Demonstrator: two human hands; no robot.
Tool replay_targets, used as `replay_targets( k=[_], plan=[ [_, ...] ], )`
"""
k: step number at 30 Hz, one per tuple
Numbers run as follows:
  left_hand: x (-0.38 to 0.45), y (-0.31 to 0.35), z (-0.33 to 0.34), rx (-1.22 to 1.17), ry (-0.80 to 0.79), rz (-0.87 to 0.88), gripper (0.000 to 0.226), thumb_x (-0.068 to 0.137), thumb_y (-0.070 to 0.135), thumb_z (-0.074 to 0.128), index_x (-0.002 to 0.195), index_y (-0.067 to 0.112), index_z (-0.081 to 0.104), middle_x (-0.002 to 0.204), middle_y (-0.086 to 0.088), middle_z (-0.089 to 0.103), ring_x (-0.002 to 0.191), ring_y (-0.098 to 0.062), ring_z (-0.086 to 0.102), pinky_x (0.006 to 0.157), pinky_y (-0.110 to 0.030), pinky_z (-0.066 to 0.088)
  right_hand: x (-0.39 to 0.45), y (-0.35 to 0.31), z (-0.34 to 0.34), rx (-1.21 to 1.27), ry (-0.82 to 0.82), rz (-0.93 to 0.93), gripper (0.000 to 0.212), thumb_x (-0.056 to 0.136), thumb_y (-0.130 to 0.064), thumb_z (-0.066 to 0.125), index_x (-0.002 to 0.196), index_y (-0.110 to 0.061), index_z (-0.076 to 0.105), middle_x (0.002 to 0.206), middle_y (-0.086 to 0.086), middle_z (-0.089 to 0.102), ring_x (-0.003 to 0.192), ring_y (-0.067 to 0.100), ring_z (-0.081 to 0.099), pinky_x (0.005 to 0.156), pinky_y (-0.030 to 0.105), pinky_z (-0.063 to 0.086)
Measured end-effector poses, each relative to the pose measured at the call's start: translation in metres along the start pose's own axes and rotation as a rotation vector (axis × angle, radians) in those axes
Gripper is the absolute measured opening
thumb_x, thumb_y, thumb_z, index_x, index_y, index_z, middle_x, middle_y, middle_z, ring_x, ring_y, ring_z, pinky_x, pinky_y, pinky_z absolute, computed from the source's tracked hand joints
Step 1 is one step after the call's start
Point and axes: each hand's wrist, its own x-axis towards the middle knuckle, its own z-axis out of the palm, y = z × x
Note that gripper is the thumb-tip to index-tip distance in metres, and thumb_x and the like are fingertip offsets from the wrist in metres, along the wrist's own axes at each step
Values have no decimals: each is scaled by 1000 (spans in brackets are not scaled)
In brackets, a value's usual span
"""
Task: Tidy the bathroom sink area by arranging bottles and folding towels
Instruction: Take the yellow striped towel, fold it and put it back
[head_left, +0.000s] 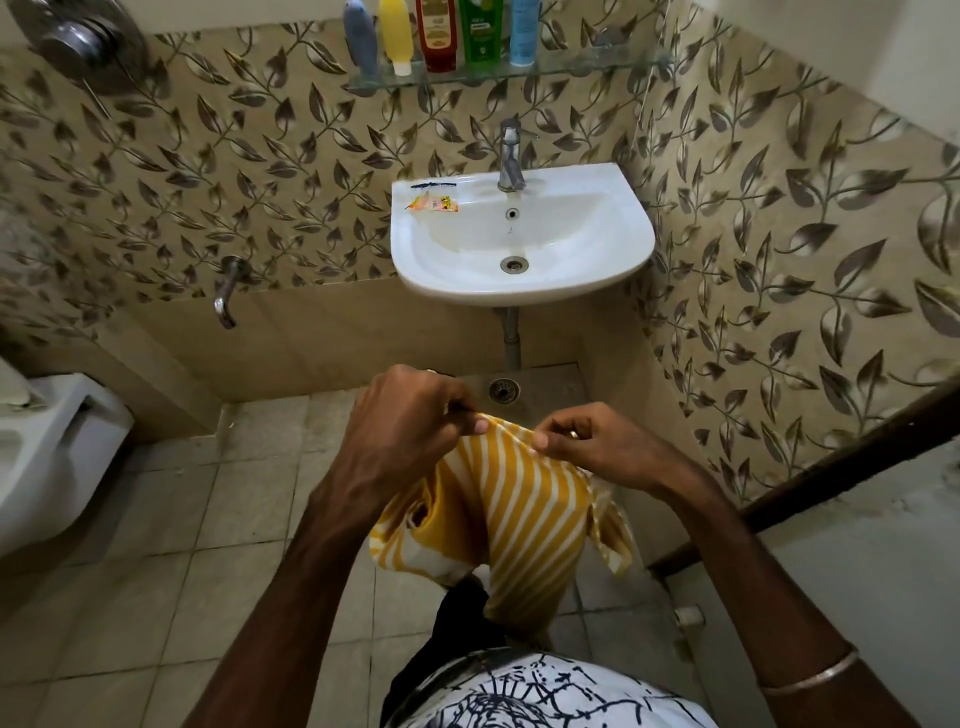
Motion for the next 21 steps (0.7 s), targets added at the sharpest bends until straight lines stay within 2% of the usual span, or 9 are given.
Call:
replay_targets(
  k=[1,3,6,11,16,19,21],
  plan=[
    [-1,-1,-2,-1,4,-4,14,79,36,80,90,27,80,83,7,77,76,-10,69,66,-31,57,-1,-1,0,-16,-1,0,39,79,-49,70,105,-20,74,101,-6,73,95,7,69,85,31,58],
    [-2,-4,-5,-7,3,-1,14,81,34,79,92,26,80,86,7,77,78,-10,69,67,-30,56,-1,0,1,-89,22,-17,29,80,-33,80,106,-21,75,101,-7,74,95,6,70,87,34,59],
    [-3,-6,-6,-19,5,8,14,82,34,79,92,25,80,87,8,77,78,-9,68,67,-30,56,0,-2,2,-196,116,-28,21,86,-15,74,102,-28,75,99,-12,73,95,3,68,88,36,59],
    [-6,-8,-6,-9,24,16,13,81,33,79,91,25,79,86,8,77,76,-8,68,65,-31,56,1,-7,6,-314,157,-1,21,90,-17,66,98,-36,69,94,-16,69,89,1,66,83,37,60],
    [-7,-14,-9,-14,19,22,12,82,32,78,92,25,79,87,9,77,76,-6,68,65,-31,57,4,-4,12,-291,168,-21,20,97,-20,59,110,-32,69,100,-13,72,91,2,68,82,39,60],
    [-8,-17,-11,1,40,31,11,83,31,78,91,24,79,86,8,77,73,-7,67,62,-28,55,8,-4,18,-280,216,-49,20,95,-20,60,107,-33,69,99,-12,73,91,2,68,81,42,60],
    [-8,-21,-13,1,52,27,11,82,31,78,91,24,79,85,7,77,72,-8,67,64,-31,56,10,-4,21,-241,243,-70,18,93,-19,65,105,-31,71,99,-11,73,91,2,69,80,43,60]
  ],
)
